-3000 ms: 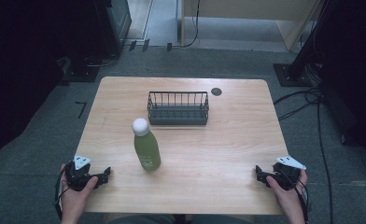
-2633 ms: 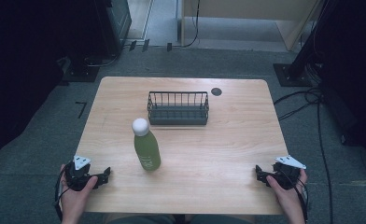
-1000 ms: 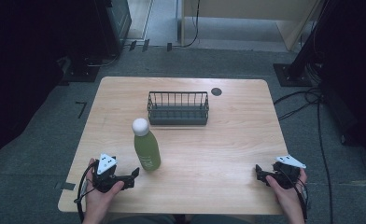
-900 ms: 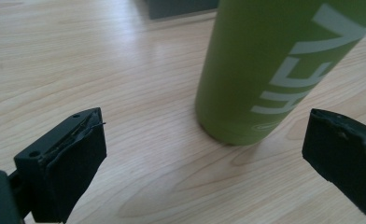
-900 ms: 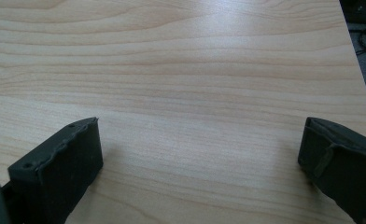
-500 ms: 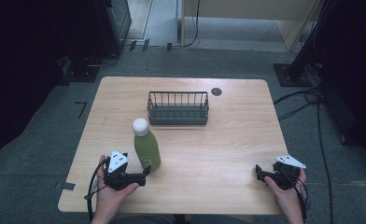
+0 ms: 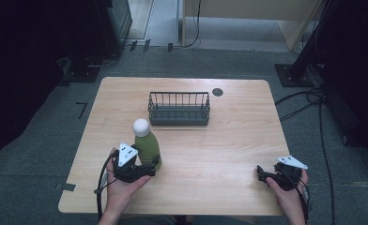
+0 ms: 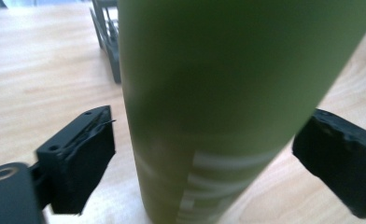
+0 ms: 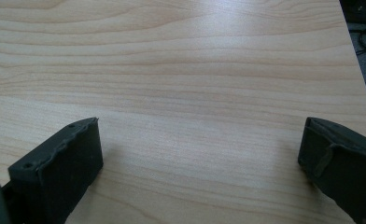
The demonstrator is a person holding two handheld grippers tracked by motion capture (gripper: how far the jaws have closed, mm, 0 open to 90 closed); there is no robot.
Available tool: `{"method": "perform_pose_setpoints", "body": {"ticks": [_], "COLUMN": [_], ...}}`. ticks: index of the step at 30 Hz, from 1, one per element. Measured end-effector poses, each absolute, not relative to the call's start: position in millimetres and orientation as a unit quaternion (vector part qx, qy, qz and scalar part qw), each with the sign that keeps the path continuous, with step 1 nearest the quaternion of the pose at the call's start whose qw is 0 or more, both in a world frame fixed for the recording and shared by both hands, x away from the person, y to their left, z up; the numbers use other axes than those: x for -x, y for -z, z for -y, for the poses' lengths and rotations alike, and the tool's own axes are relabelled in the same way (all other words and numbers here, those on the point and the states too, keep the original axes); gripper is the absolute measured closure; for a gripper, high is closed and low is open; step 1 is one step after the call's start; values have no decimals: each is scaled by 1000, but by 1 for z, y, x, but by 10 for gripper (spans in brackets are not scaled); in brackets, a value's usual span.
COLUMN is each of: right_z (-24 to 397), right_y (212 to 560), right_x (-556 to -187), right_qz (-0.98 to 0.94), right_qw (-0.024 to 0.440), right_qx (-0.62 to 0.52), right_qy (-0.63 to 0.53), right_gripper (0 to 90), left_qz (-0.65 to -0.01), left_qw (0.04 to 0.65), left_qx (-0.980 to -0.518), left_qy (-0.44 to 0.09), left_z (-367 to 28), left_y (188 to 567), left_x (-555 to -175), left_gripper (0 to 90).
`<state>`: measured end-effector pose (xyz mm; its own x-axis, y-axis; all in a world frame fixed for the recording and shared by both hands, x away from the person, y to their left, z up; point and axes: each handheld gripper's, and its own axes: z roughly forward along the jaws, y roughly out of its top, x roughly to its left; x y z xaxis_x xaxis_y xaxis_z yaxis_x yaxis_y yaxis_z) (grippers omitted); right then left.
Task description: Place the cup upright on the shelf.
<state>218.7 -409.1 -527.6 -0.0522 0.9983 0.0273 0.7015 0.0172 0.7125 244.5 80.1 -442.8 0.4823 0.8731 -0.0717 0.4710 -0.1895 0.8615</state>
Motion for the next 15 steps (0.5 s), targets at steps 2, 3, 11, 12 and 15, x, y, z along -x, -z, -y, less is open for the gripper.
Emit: {"method": "perform_pose_setpoints", "body": {"ticks": [2, 3, 11, 12, 15], "right_z": [409, 409, 409, 409, 409], "right_y": [528, 528, 528, 528, 528], "right_x": [-219, -219, -219, -219, -219], "right_qz": [-665, -665, -665, -665, -665], "right_qw": [257, 257, 257, 257, 257], "right_qx": [-639, -639, -639, -639, -639], "right_qy": [-289, -289, -289, -289, -289], "right_gripper": [0, 0, 0, 0, 0], "left_qz": [-457, -458, -455, -455, -456], "left_qw": [445, 446, 450, 450, 456], "left_qx": [-735, -734, -730, -730, -724], "left_qy": [-228, -230, -240, -240, -245], "left_z": [-79, -79, -71, -71, -72], "left_y": [442, 441, 438, 438, 438], "left_x": [-245, -246, -248, -248, -247], "left_gripper": [119, 119, 152, 160, 191]}}
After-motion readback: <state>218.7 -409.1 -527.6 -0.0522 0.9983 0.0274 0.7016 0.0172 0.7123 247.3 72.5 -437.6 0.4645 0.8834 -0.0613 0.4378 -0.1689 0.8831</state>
